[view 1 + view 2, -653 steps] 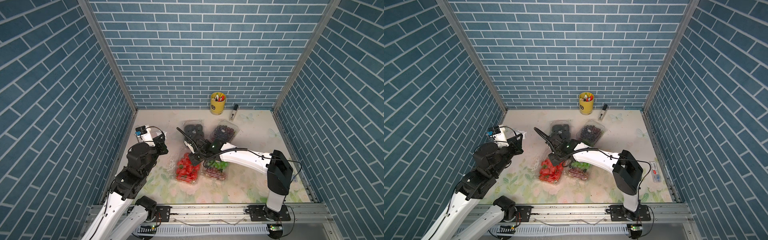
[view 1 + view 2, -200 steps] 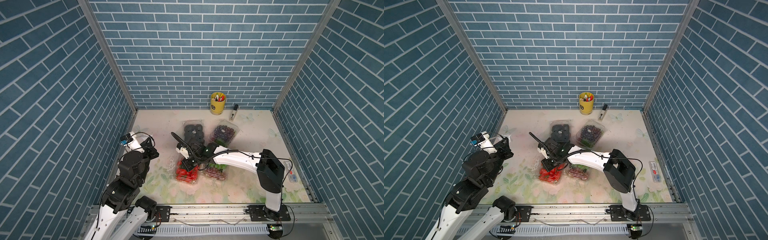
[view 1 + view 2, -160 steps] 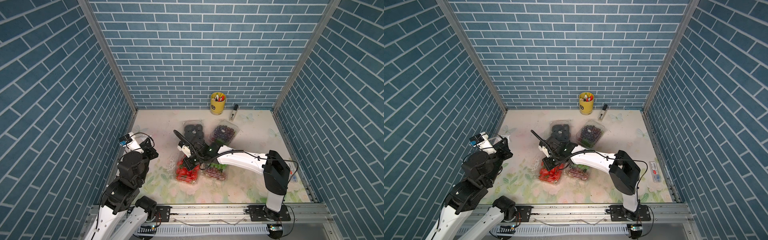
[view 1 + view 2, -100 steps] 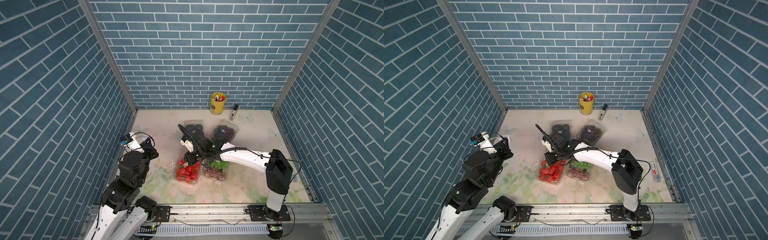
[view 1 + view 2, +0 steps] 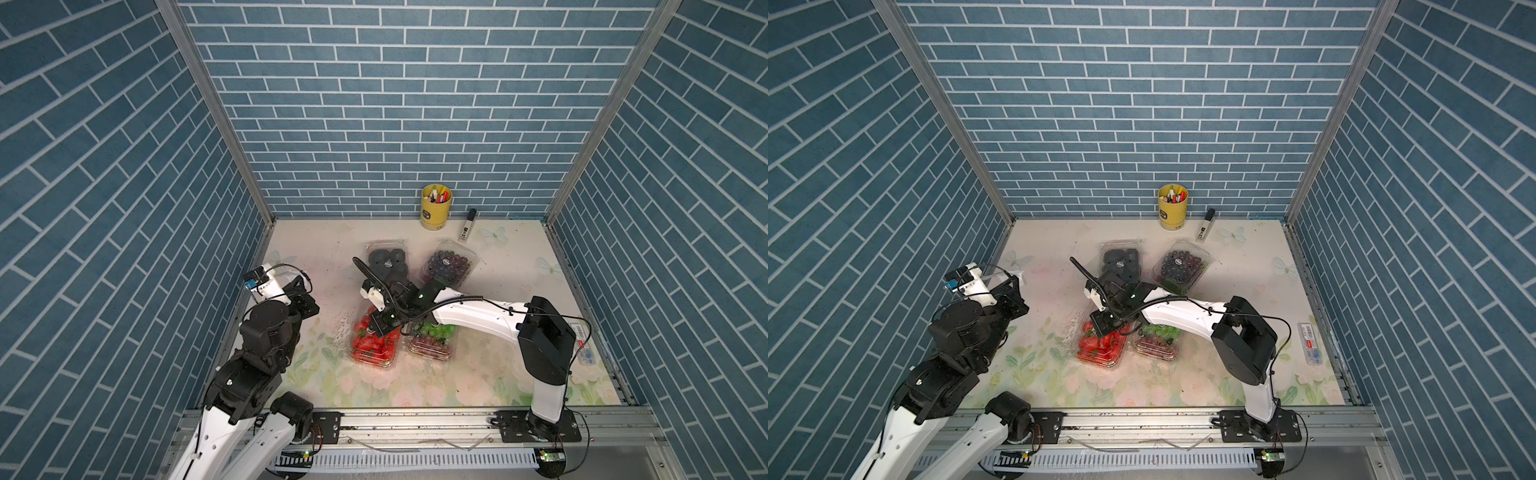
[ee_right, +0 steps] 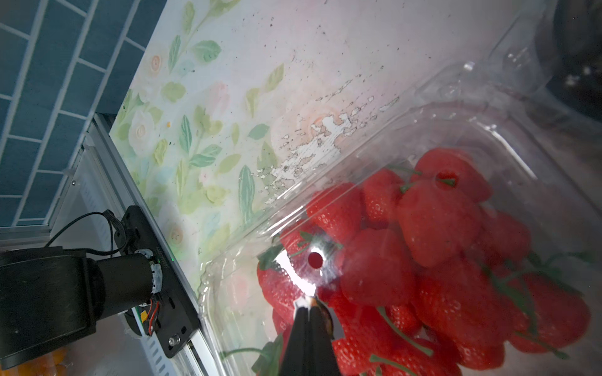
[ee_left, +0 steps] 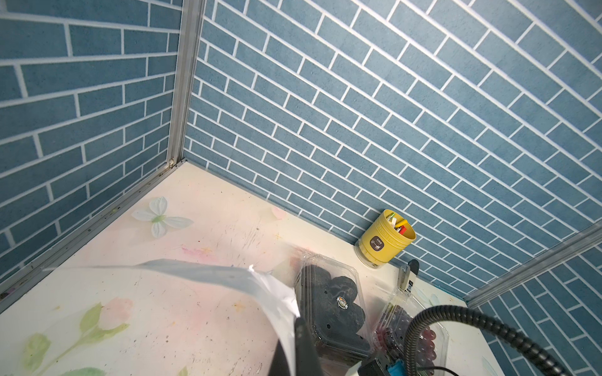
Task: Label fruit boxes
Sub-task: Stick the label on the fruit box.
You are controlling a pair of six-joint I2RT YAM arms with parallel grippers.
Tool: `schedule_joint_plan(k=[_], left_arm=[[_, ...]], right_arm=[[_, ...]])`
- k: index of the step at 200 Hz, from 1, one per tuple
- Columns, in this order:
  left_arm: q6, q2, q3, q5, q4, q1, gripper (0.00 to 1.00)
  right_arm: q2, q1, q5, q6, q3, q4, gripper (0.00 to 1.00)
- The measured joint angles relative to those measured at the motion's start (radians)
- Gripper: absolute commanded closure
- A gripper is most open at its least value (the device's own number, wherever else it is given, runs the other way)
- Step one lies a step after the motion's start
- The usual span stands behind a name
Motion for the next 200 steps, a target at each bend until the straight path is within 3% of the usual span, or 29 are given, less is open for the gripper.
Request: schedule_joint_plan(k=[107, 200], left_arm=[[-0.001, 0.007, 0.0, 0.006, 0.003, 0.0, 1.0], [-0.001, 0.011, -0.002, 0.009, 0.003, 0.0, 1.0]], right_arm=[[-0.022, -0.01, 0.061, 0.001, -0.03, 0.014, 1.0], [-0.026, 0.012, 0.022, 0.001, -0.03, 0.014, 1.0]])
